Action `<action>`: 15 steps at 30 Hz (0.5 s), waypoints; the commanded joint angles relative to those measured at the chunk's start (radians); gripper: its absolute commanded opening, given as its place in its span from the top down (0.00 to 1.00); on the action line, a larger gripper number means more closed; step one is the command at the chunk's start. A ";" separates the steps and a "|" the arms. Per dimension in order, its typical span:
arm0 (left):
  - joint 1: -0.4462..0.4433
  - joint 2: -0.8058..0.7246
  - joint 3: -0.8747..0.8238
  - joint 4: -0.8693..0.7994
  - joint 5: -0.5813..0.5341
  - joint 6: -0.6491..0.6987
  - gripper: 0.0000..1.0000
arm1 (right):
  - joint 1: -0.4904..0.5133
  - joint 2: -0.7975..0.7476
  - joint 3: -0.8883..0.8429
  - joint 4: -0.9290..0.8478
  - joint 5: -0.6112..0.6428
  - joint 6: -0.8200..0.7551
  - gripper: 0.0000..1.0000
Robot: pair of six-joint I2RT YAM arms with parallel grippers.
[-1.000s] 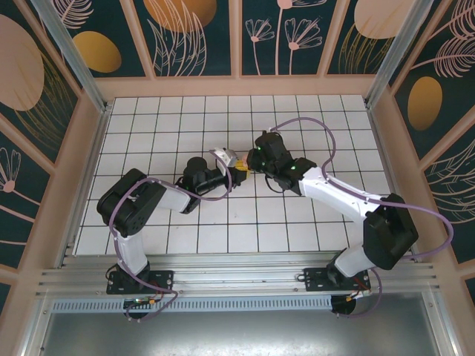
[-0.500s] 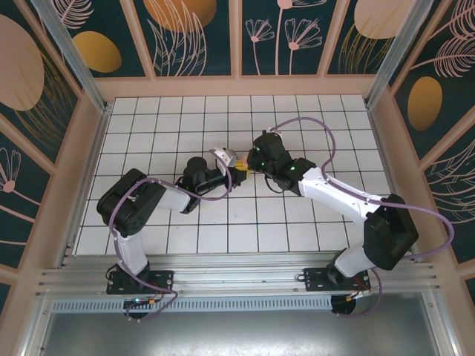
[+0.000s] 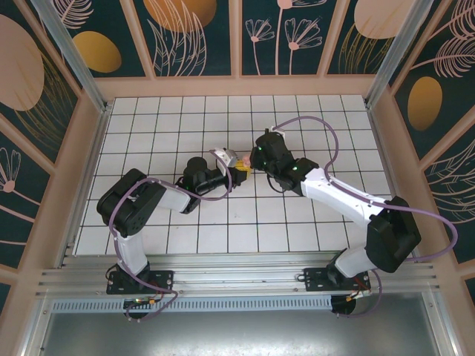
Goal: Insert the wireless bluetooth earbuds into the charging case
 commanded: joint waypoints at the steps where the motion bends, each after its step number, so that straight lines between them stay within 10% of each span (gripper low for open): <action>1: -0.009 -0.031 0.016 0.034 0.007 0.005 0.93 | -0.004 0.006 -0.007 -0.011 0.030 0.000 0.81; 15: -0.009 -0.036 0.022 0.042 -0.002 0.004 0.93 | -0.002 0.017 -0.017 -0.030 0.018 -0.004 0.81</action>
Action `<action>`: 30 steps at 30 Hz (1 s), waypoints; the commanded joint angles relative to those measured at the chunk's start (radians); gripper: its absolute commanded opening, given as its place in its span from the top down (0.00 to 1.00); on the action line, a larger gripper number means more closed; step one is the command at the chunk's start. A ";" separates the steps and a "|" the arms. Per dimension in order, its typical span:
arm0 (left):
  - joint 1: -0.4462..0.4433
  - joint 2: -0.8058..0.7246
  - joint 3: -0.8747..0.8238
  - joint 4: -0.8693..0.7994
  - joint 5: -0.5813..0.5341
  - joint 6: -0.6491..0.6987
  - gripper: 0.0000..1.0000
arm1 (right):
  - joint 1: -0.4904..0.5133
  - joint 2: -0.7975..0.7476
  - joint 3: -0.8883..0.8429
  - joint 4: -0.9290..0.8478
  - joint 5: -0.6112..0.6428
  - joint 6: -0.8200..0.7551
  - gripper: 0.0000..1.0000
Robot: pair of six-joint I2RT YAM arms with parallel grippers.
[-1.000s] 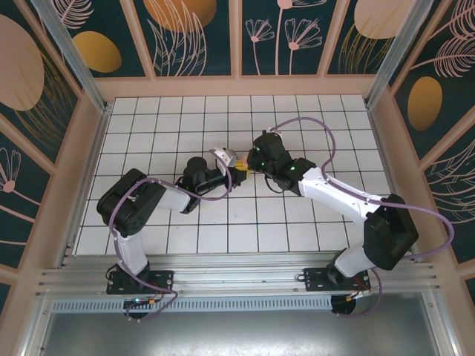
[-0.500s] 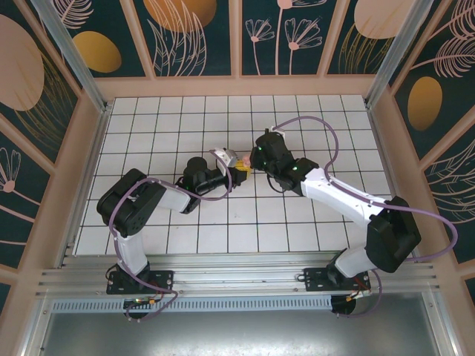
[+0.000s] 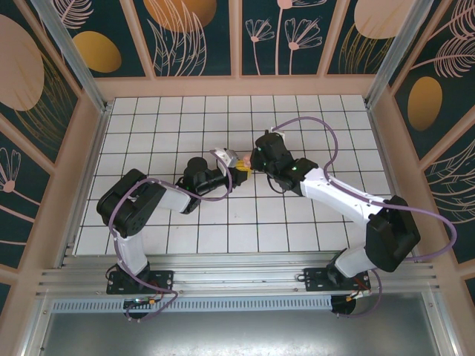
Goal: Insert the wireless bluetooth earbuds into the charging case
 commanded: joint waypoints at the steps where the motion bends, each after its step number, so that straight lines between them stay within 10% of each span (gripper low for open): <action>1: -0.005 -0.032 0.021 0.038 -0.004 0.004 0.93 | -0.002 0.010 -0.014 -0.018 0.017 -0.004 0.81; 30: -0.005 -0.036 0.043 0.026 0.002 0.035 0.93 | 0.016 0.020 -0.025 0.009 -0.073 -0.024 0.78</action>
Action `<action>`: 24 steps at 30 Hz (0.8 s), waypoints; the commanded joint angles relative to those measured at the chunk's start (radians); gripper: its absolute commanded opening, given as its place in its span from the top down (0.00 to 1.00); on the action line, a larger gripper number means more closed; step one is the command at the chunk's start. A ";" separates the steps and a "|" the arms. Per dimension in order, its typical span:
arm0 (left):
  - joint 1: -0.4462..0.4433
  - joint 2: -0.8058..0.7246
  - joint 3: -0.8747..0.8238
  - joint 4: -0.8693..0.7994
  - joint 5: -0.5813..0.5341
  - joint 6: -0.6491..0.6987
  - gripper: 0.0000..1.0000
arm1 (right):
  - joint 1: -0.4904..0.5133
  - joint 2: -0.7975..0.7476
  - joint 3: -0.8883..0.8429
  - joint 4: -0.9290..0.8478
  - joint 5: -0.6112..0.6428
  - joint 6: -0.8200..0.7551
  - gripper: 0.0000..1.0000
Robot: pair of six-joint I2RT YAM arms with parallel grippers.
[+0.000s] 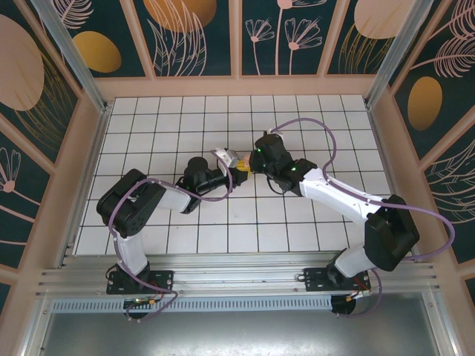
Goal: Insert the wireless bluetooth earbuds into the charging case
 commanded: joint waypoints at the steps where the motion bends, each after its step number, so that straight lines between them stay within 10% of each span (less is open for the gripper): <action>1: -0.003 -0.035 0.038 0.033 0.002 0.016 0.93 | 0.014 0.011 -0.009 0.000 -0.039 -0.013 0.77; 24: -0.003 -0.051 0.008 0.050 -0.003 0.027 0.93 | 0.000 -0.125 -0.053 0.080 -0.093 0.004 0.50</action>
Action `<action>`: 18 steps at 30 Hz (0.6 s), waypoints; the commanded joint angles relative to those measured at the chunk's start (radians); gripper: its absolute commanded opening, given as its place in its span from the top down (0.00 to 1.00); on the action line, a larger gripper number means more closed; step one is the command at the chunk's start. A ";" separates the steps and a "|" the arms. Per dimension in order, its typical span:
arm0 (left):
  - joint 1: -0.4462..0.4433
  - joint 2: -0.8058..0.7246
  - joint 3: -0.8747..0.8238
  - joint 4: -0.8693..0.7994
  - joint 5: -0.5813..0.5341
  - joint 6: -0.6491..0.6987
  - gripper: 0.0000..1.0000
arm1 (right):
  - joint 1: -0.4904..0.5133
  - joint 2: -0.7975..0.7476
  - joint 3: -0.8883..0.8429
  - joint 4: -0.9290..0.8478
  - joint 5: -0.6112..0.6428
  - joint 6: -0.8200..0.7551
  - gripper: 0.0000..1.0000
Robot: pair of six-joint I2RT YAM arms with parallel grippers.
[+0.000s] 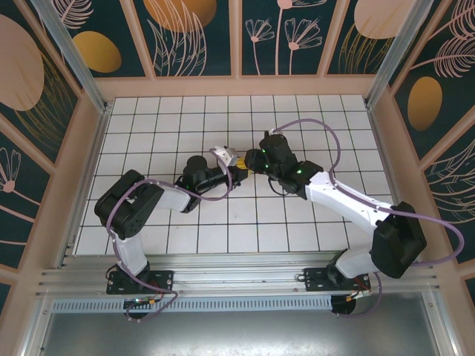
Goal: Insert the wireless bluetooth earbuds into the charging case
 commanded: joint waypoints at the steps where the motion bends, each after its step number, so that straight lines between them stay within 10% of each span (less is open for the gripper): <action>1: -0.003 -0.027 0.001 0.043 0.002 0.019 0.93 | -0.005 -0.056 -0.027 0.062 -0.033 -0.001 0.48; 18: -0.003 -0.030 -0.014 0.085 0.078 0.029 0.93 | -0.241 -0.139 -0.087 0.098 -0.456 0.004 0.51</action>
